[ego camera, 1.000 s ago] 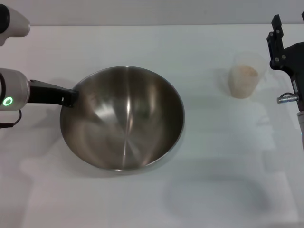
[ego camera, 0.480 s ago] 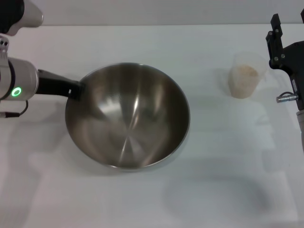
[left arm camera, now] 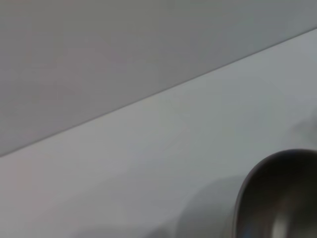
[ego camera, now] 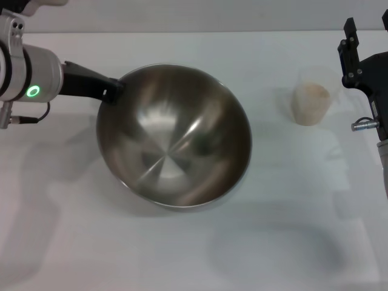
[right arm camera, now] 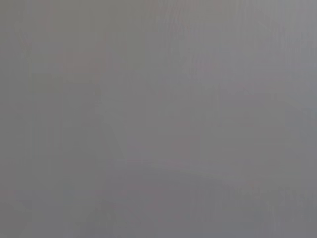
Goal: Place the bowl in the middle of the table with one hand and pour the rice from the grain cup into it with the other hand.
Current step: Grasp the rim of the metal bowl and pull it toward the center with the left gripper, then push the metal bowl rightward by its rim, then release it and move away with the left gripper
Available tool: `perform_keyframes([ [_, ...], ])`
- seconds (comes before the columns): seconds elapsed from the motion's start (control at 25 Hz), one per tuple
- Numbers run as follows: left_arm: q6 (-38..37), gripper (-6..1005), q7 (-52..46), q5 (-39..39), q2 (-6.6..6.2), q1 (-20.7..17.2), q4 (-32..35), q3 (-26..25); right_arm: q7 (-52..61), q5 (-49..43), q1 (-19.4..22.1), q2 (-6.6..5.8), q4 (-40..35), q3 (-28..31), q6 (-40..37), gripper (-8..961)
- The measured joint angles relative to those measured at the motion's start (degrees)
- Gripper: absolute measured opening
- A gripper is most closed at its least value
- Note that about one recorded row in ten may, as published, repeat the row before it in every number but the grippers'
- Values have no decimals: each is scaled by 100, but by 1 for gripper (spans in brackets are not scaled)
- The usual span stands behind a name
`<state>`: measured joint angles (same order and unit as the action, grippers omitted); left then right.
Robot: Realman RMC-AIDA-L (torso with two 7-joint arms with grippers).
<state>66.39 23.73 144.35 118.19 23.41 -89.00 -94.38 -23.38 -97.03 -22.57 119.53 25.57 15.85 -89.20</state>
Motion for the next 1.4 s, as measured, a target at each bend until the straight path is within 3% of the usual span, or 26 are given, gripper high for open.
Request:
perform_keyframes([
  [0.96, 86, 41, 601, -648, 19, 865, 379, -240, 0, 0, 0, -5, 0, 22, -1, 535],
  [1.4, -749, 42, 704, -653, 29, 937, 1117, -178, -1, 0, 28, -18, -6, 15, 6, 535],
])
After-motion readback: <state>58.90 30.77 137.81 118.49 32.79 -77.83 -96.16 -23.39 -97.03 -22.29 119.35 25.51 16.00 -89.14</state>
